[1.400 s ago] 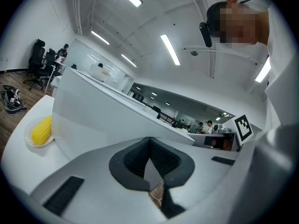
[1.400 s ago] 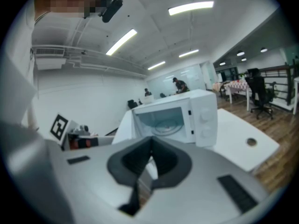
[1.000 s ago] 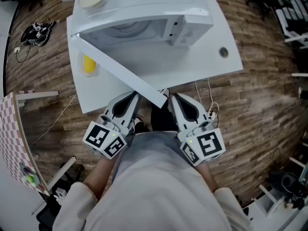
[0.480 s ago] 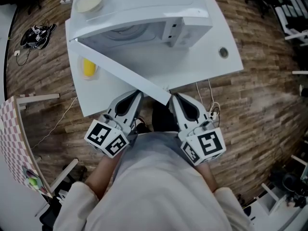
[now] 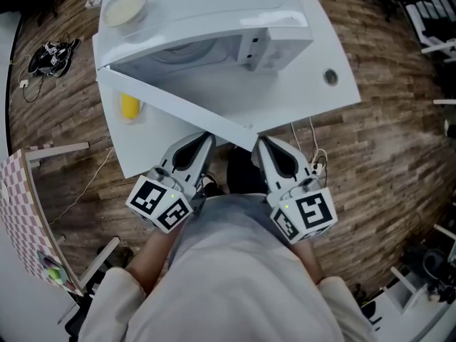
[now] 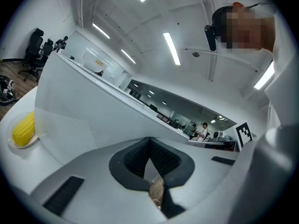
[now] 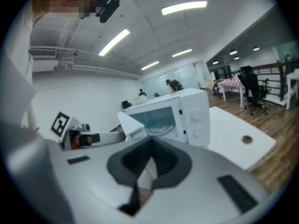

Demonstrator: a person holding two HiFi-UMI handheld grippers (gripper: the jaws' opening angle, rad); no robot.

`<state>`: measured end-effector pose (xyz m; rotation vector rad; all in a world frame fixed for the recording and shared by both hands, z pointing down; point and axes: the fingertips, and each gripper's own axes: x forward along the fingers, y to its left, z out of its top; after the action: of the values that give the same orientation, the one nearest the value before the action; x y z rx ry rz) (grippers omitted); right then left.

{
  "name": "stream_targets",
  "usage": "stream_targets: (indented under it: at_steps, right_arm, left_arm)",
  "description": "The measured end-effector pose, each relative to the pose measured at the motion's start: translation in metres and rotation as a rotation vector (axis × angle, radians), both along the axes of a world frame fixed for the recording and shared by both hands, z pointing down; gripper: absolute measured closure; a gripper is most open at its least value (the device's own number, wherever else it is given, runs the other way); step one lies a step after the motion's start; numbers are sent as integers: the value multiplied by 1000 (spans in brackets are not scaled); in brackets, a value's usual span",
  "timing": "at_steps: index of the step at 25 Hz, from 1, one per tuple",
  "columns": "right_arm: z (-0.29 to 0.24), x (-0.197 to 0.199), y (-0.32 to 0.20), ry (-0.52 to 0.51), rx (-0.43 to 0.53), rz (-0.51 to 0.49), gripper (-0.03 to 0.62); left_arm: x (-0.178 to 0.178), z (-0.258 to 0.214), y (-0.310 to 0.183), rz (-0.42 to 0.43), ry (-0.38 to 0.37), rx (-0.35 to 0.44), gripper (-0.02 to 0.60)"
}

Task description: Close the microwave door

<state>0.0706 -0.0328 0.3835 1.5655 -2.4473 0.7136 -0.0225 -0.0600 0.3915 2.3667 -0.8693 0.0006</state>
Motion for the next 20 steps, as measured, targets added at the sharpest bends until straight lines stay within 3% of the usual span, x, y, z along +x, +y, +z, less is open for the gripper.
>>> stream_targets:
  at_steps: [20]
  right_arm:
    - [5, 25, -38, -30, -6, 23, 571]
  left_arm:
    - [18, 6, -33, 16, -30, -30, 565]
